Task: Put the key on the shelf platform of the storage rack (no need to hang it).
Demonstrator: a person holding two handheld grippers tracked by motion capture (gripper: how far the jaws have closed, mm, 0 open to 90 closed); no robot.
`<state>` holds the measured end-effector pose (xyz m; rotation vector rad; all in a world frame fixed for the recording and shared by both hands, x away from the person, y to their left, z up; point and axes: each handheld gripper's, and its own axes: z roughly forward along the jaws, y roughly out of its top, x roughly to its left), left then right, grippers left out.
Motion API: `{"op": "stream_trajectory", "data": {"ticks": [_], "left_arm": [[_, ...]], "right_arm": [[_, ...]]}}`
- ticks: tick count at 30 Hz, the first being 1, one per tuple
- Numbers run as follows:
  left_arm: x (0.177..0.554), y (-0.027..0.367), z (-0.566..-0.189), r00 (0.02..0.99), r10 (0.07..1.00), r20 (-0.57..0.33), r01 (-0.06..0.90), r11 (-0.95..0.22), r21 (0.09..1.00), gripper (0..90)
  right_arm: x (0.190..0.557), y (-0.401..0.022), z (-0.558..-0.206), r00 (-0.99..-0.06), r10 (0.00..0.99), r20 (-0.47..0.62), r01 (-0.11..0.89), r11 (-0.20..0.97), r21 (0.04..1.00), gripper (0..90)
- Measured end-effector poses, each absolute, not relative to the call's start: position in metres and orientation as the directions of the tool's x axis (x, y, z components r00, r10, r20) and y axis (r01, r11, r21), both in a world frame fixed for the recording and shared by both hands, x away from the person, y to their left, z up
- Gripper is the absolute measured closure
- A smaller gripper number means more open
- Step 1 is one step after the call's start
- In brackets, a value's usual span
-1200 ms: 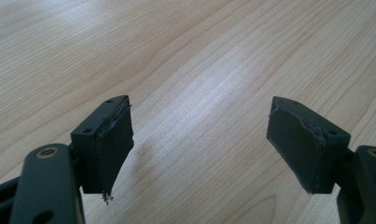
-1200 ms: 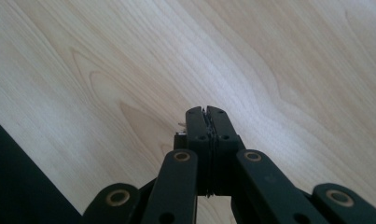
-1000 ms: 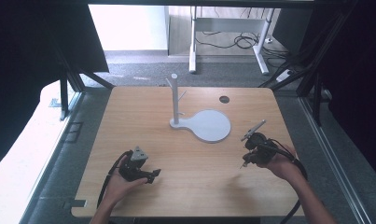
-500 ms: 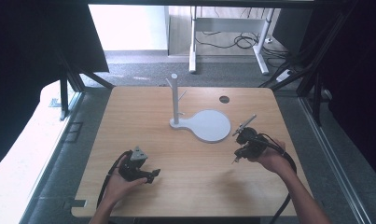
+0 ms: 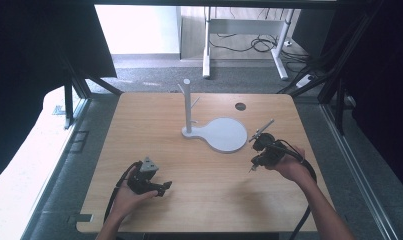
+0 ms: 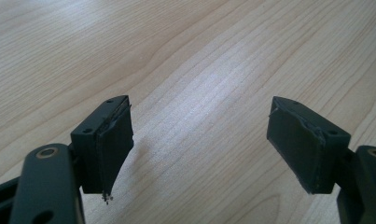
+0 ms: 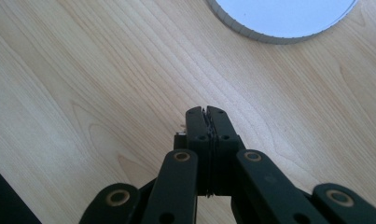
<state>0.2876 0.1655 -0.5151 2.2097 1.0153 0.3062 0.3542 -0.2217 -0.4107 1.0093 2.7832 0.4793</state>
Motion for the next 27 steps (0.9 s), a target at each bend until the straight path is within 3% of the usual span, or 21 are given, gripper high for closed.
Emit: {"op": "stream_trajectory", "data": {"ticks": [27], "left_arm": [[0.288, 0.165, -0.516, 0.678, 0.733, -0.06, 0.577, -0.48, 0.661, 22.8]], "right_arm": [[0.381, -0.207, -0.403, -0.757, 0.654, -0.013, 0.606, 0.709, 0.36, 89.6]]}}
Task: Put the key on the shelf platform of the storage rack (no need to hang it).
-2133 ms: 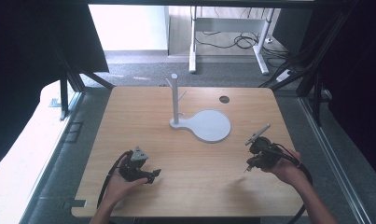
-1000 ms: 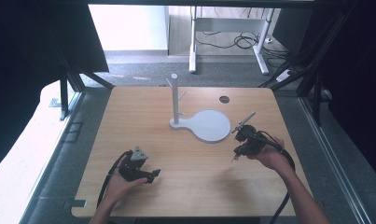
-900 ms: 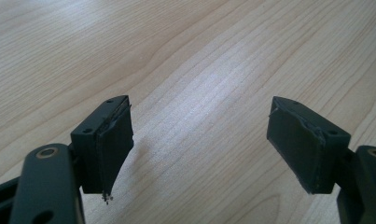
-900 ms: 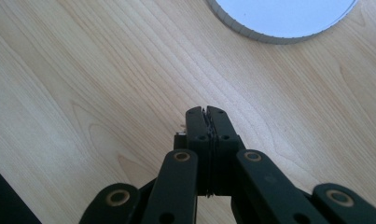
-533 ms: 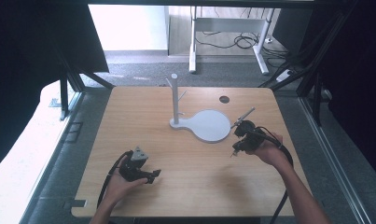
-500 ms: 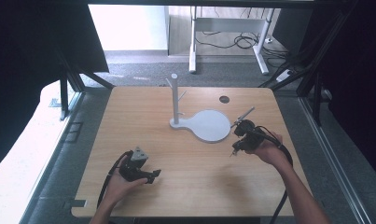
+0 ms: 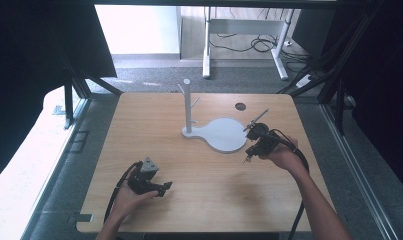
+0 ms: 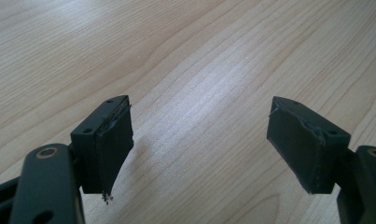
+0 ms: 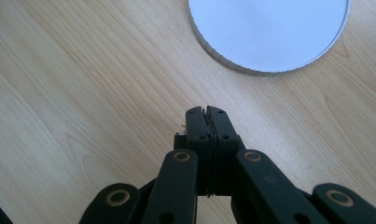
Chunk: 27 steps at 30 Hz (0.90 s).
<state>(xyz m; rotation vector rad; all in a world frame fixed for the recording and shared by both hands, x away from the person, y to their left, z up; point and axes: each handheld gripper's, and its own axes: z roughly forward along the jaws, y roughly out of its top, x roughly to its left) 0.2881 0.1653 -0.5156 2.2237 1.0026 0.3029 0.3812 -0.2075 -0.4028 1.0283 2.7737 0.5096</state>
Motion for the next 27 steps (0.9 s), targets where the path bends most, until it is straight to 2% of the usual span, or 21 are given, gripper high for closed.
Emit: {"op": "stream_trajectory", "data": {"ticks": [27], "left_arm": [[0.287, 0.166, -0.512, 0.676, 0.735, -0.051, 0.564, -0.472, 0.678, 22.9]], "right_arm": [[0.394, -0.186, -0.385, -0.766, 0.642, -0.026, 0.586, 0.715, 0.381, 89.7]]}}
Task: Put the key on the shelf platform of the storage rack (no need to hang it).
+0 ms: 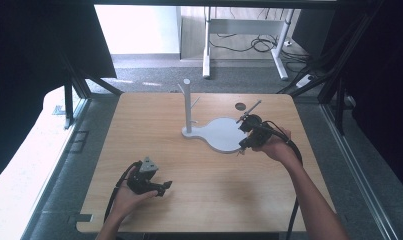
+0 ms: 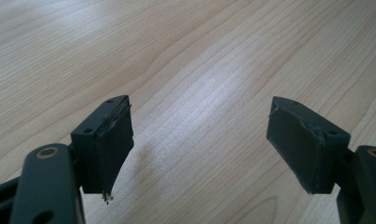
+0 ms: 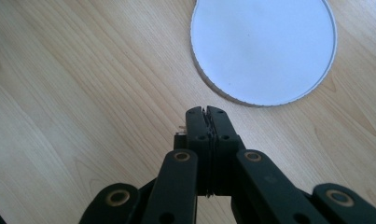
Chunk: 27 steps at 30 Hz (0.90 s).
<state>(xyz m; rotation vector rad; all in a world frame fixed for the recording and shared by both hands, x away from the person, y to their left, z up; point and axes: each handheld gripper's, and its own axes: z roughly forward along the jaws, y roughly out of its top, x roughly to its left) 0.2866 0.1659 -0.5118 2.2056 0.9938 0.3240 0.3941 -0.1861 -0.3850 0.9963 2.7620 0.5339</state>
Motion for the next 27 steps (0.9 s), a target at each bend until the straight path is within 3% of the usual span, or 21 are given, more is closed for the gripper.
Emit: {"op": "stream_trajectory", "data": {"ticks": [27], "left_arm": [[0.287, 0.167, -0.512, 0.675, 0.736, -0.054, 0.566, -0.47, 0.677, 22.9]], "right_arm": [[0.416, -0.177, -0.379, -0.752, 0.659, -0.012, 0.602, 0.695, 0.394, 89.6]]}}
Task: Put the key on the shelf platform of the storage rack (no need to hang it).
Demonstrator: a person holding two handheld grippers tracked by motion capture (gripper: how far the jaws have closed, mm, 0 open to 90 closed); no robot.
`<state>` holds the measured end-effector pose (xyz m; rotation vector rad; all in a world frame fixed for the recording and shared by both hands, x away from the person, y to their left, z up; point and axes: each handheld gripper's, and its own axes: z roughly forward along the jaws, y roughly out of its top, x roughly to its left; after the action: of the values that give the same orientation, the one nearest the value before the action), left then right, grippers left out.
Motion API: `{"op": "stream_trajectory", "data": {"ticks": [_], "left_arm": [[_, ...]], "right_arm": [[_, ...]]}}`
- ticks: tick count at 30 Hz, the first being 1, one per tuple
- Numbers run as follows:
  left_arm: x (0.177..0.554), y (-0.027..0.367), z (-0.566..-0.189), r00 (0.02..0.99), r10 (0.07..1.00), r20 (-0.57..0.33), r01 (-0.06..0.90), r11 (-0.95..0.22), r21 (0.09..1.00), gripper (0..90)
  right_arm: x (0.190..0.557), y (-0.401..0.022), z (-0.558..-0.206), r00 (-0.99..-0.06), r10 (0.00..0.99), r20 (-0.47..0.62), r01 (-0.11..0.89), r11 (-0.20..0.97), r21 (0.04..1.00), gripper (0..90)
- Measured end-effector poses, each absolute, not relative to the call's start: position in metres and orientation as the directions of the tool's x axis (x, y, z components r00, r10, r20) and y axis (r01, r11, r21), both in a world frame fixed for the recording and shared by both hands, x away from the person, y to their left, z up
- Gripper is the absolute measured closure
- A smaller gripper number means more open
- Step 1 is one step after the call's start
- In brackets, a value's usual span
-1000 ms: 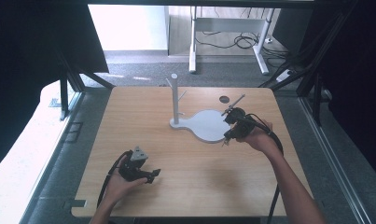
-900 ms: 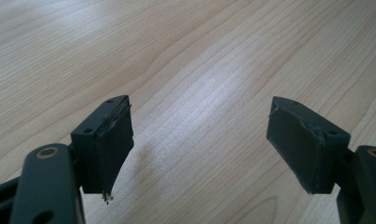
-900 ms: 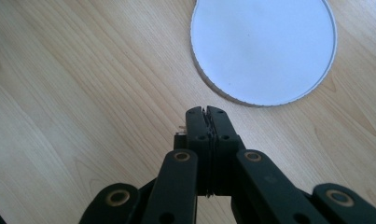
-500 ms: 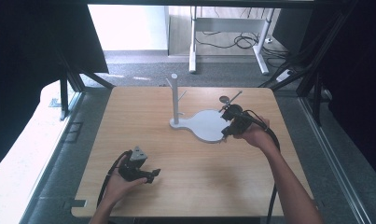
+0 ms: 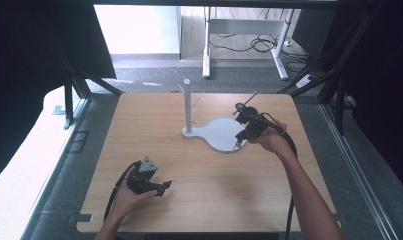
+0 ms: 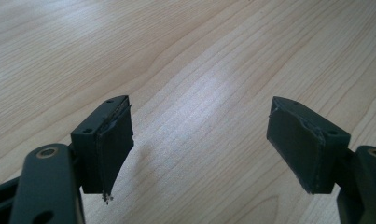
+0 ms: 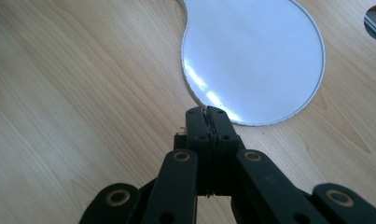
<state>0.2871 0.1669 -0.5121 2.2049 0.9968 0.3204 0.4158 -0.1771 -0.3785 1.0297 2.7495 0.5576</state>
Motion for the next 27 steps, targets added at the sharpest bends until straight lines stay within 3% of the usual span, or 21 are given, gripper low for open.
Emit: {"op": "stream_trajectory", "data": {"ticks": [27], "left_arm": [[0.287, 0.169, -0.511, 0.67, 0.74, -0.059, 0.571, -0.463, 0.678, 22.9]], "right_arm": [[0.439, -0.169, -0.384, -0.734, 0.679, 0.017, 0.63, 0.671, 0.39, 89.6]]}}
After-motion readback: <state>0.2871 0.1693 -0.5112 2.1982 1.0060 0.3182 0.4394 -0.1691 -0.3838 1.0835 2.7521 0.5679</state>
